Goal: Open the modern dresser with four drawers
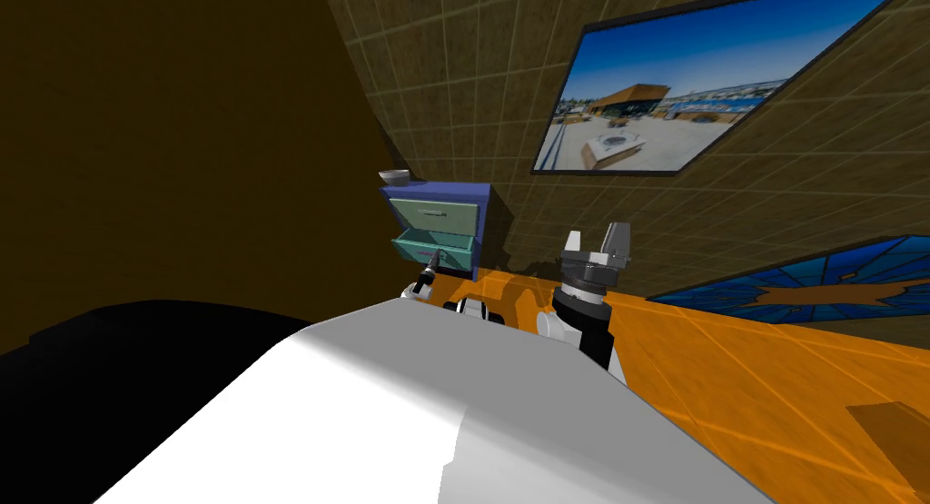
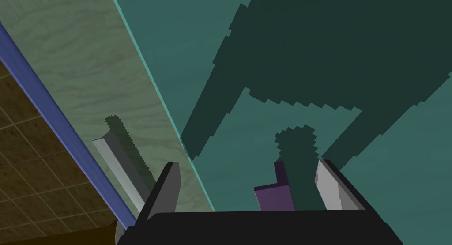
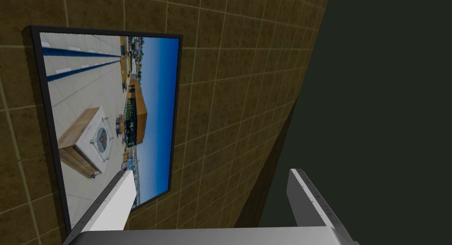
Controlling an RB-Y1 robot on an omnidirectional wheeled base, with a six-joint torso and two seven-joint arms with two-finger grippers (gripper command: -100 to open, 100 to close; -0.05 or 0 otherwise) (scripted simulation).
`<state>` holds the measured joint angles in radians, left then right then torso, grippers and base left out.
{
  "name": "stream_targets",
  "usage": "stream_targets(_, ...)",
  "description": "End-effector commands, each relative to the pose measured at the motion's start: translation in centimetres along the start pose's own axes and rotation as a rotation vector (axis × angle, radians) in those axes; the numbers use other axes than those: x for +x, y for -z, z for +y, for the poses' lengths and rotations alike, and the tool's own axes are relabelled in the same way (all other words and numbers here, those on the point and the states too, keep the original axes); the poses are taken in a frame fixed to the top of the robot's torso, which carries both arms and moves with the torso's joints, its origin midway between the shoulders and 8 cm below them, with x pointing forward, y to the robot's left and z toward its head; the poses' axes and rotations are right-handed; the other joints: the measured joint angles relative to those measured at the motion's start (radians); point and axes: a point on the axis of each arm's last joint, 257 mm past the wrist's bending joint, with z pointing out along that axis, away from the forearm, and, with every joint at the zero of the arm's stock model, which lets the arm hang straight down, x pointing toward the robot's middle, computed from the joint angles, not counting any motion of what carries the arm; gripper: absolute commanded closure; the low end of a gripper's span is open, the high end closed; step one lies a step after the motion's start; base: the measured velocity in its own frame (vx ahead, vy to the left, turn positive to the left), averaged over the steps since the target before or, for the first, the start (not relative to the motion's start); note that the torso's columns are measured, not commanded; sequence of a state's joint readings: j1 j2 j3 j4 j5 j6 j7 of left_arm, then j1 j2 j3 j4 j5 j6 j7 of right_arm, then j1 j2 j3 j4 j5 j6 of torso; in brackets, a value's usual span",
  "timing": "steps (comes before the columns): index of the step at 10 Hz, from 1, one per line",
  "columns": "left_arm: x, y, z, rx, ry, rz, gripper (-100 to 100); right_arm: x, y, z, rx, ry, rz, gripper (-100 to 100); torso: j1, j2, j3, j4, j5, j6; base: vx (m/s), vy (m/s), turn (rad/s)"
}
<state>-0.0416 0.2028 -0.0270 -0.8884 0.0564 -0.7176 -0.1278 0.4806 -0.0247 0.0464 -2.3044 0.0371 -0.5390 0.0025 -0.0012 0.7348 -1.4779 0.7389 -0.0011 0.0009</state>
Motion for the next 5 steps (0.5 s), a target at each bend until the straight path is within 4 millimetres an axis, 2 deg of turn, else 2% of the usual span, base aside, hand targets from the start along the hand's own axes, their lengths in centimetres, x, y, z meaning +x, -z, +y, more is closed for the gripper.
stream_targets(1, -0.6, -2.6, -1.2, 0.004, 0.001, 0.001, -100, 0.0, 0.0, 0.0, 0.0, 0.0, 0.0, 0, 0.0, 0.002, 0.001, 0.0, 0.0, 0.0, -0.071, -0.018, -0.006)
stream_targets(5, -1.9, -5.9, -3.1, 0.005, 0.001, 0.0, -100, 0.0, 0.0, 0.0, 0.0, 0.0, 0.0, 0, 0.0, 0.007, 0.004, 0.003, -0.001, -0.002, -0.077, -0.016, -0.001)
